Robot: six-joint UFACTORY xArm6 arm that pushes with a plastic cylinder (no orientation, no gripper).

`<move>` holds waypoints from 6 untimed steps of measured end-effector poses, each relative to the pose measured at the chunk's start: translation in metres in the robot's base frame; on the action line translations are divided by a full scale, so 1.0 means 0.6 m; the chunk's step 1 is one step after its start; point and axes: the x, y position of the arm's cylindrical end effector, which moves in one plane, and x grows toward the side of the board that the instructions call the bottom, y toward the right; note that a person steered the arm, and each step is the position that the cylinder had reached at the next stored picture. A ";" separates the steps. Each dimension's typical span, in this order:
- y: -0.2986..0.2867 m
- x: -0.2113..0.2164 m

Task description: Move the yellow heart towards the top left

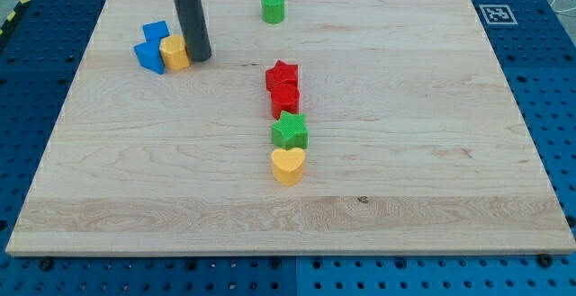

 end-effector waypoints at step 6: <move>0.091 0.381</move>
